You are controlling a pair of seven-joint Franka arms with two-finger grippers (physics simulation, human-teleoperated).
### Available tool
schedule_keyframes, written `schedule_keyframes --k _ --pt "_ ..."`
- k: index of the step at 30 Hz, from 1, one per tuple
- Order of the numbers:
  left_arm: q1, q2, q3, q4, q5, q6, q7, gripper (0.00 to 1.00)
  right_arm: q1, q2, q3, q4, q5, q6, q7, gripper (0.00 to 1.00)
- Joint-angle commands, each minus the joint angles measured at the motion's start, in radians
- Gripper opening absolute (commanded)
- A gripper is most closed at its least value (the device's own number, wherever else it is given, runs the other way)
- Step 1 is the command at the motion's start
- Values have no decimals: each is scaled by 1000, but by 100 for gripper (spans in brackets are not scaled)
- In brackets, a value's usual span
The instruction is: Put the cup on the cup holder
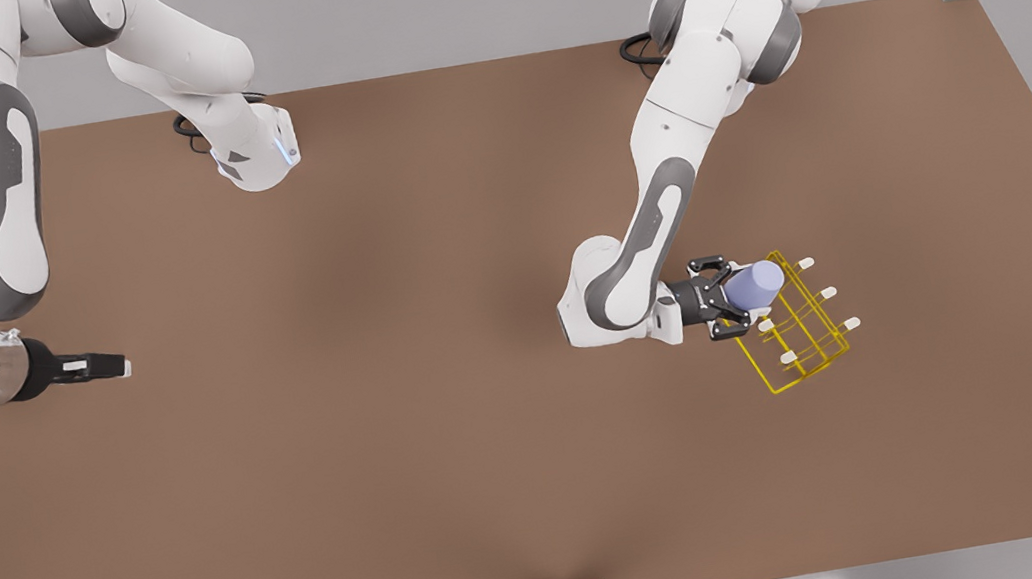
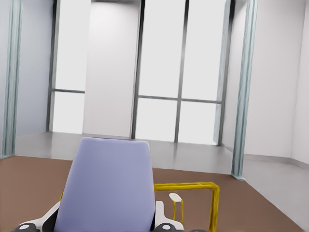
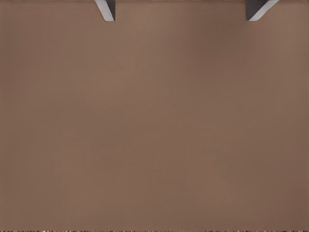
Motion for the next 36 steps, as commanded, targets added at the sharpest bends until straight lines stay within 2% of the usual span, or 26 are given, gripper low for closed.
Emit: schedule_keyframes --k 1,12,14,18,26,27,29,30,31,32,34,36 --pt "0 0 0 -2 2 4 -9 72 3 -1 0 1 0 12 -3 100" --pt "3 14 -1 -15 -4 27 -56 72 26 -13 11 2 -10 132 2 100" --pt "3 14 -1 -15 -6 28 -56 100 26 -27 14 5 -9 124 2 100" --pt "-1 14 -1 -15 -7 33 -56 100 89 -18 25 1 -95 278 13 100" --pt "-31 15 -32 -15 -47 33 -70 100 23 -7 22 -2 -92 304 -55 100" --pt "-67 14 -55 -15 -64 34 -70 100 0 -7 22 -2 -87 301 -69 100" --pt "-100 11 -187 0 -64 56 -70 100 3 -4 22 -4 -87 301 -69 100" --pt "-90 -18 -288 20 -84 56 -70 100 3 -4 22 -4 -87 304 -69 100" --pt "-89 -45 -340 93 -114 60 -67 100 0 -4 22 -4 -87 302 -72 100" --pt "-63 -87 -424 308 -179 56 8 100 -2 -4 22 -8 -87 307 -72 100" --pt "121 -219 -569 364 -280 146 200 100 -2 2 22 -8 -87 310 -72 100" --pt "390 -223 -789 393 -377 148 525 100 -3 4 22 -8 -87 310 -72 100"
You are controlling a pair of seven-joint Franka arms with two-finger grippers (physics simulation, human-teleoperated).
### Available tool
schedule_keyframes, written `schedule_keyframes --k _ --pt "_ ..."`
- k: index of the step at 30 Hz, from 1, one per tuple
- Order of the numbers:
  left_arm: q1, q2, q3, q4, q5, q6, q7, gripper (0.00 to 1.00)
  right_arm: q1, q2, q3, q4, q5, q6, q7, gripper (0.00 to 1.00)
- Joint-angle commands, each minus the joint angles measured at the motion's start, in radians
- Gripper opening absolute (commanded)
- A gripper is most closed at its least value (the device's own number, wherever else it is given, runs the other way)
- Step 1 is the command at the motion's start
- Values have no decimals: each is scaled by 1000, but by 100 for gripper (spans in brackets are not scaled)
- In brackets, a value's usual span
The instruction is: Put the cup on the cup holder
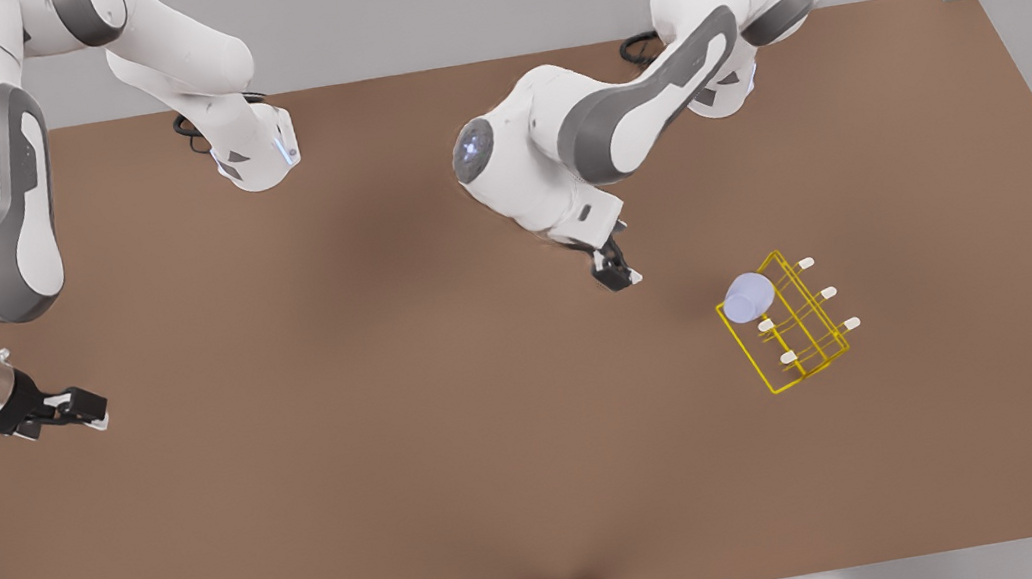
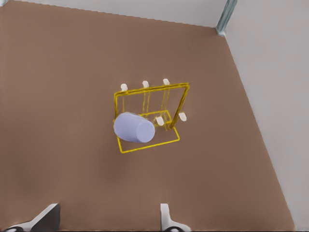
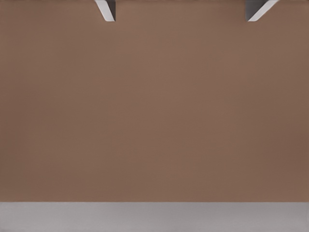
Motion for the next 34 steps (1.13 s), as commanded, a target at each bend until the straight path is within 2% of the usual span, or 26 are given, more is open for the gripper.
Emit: schedule_keyframes --k 1,2,4,5,6,7,8,9,11,13,20,34 --pt "181 -13 -155 13 -118 53 565 100 0 2 0 0 1 10 -40 100" --pt "253 -12 -202 16 -118 53 622 100 1 2 0 1 1 10 -40 100" --pt "344 -12 -204 5 -120 50 701 100 -2 5 0 0 1 12 -40 100" --pt "272 -19 -85 38 -126 -36 905 100 -3 5 0 0 1 10 -40 100" --pt "166 -93 266 72 -319 -30 1086 100 -3 5 0 0 1 10 -40 100" --pt "112 -200 561 11 -515 47 1335 100 -5 6 0 0 1 10 -40 100" --pt "129 -271 623 -86 -578 93 1594 100 -5 12 0 1 0 12 -40 100" --pt "154 -281 626 -87 -675 59 1830 100 -5 14 0 1 0 12 -42 100" --pt "158 -298 776 -78 -821 -38 2395 100 -3 12 0 1 0 12 -42 100" --pt "195 -285 761 -76 -859 4 2361 100 -2 12 0 0 -2 12 -42 100" --pt "177 -194 757 -78 -838 42 2340 100 0 20 0 -2 -2 21 -42 100" --pt "175 -185 758 -80 -836 42 2337 100 -3 31 0 -11 -3 41 -45 100"
